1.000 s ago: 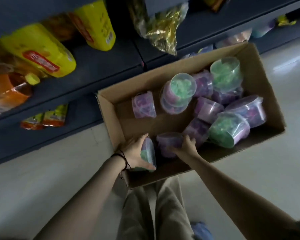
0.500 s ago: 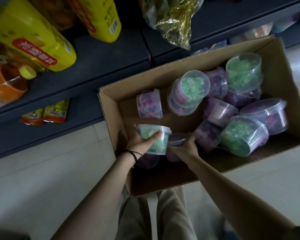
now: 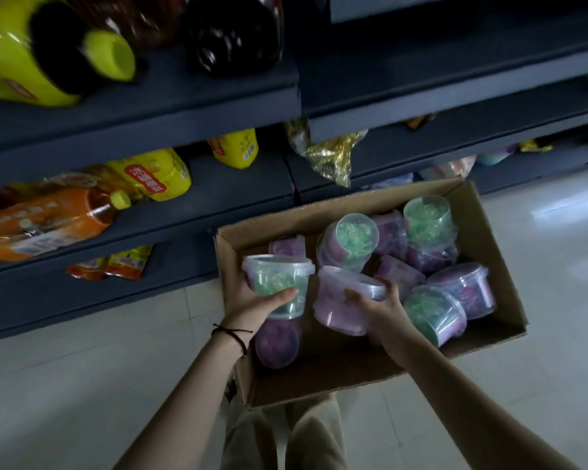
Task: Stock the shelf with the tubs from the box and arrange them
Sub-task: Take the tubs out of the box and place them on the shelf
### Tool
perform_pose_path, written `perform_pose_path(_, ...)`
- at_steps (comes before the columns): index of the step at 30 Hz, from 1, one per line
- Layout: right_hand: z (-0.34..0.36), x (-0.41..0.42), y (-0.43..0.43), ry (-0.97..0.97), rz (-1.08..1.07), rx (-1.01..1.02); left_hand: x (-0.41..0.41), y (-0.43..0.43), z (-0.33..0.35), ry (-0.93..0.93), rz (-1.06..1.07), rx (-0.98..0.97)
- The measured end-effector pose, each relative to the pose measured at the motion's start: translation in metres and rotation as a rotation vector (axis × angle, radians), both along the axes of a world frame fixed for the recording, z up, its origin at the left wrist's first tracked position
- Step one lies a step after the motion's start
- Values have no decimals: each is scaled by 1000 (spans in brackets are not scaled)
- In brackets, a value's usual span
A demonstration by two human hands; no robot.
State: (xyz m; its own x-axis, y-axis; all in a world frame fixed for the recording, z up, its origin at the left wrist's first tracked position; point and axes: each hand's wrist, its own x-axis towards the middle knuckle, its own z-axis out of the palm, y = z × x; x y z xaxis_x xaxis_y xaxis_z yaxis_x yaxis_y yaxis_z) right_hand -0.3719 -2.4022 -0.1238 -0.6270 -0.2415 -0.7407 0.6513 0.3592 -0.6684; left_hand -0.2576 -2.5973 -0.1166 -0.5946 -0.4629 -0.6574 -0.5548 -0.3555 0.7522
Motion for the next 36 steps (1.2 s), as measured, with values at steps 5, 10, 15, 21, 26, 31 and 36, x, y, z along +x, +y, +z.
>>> perform_pose_path(5, 107, -35, -19, 61, 72, -214, -23, -14, 94, 201, 93, -137)
perform_pose_path(10, 213, -56, -44, 262, 189, -310, -36, -34, 204, 447, 93, -184)
perform_pose_path(15, 303, -51, -69, 449, 194, -390, -22, -53, 298, 608, 124, -290)
perform_pose_path(21, 392, -5, -104, 639, 251, -477, 32, -77, 396, 748, 101, -365)
perform_pose_path(26, 444, 57, -156, 698, 281, -569, 104, -116, 447, 782, 130, -456)
perform_pose_path(31, 476, 139, -218, 739, 325, -646, 199, -172, 479, 750, 236, -501)
perform_pose_path(36, 493, 217, -284, 765, 364, -716, 286, -218, 508, 679, 315, -633)
